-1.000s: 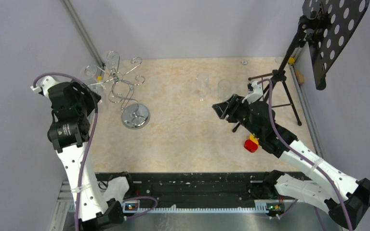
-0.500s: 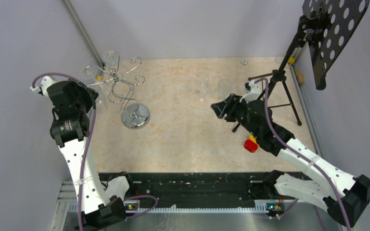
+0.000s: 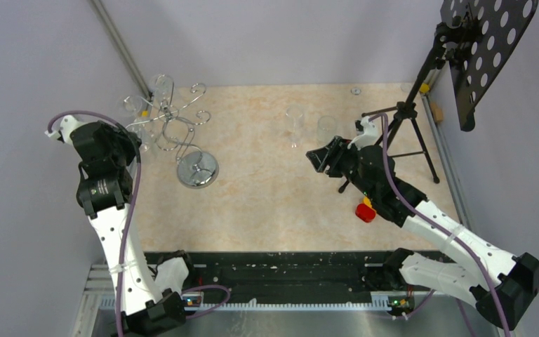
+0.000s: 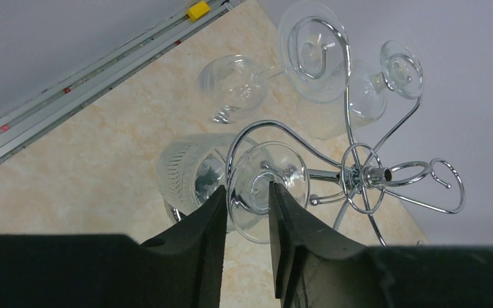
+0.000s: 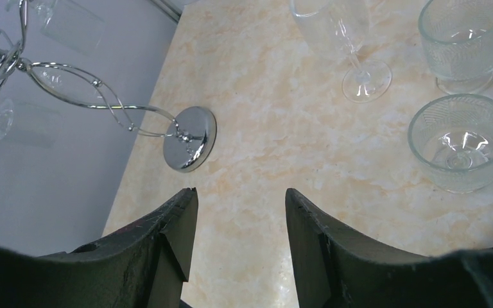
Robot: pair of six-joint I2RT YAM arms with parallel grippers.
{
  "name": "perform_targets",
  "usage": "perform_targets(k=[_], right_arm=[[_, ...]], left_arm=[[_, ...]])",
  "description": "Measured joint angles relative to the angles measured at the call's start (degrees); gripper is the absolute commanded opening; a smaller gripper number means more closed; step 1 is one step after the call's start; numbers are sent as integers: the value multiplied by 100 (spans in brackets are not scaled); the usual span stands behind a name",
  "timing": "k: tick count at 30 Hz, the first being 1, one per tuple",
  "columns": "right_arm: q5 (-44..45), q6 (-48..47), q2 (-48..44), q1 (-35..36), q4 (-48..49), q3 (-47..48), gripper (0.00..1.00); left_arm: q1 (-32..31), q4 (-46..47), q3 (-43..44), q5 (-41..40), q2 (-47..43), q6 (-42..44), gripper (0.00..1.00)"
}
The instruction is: Take the wine glass off the wine glass rack
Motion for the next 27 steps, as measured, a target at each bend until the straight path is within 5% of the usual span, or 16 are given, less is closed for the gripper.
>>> perform_targets(k=[13,27], right_arm=[[-4,-9,52,-11,33,0,54],[0,-42,52,-13,98,0,53]], left_arm=[[31,92,-33,52,-94,-79,0],[57,127,-31,199,-160,-267,0]])
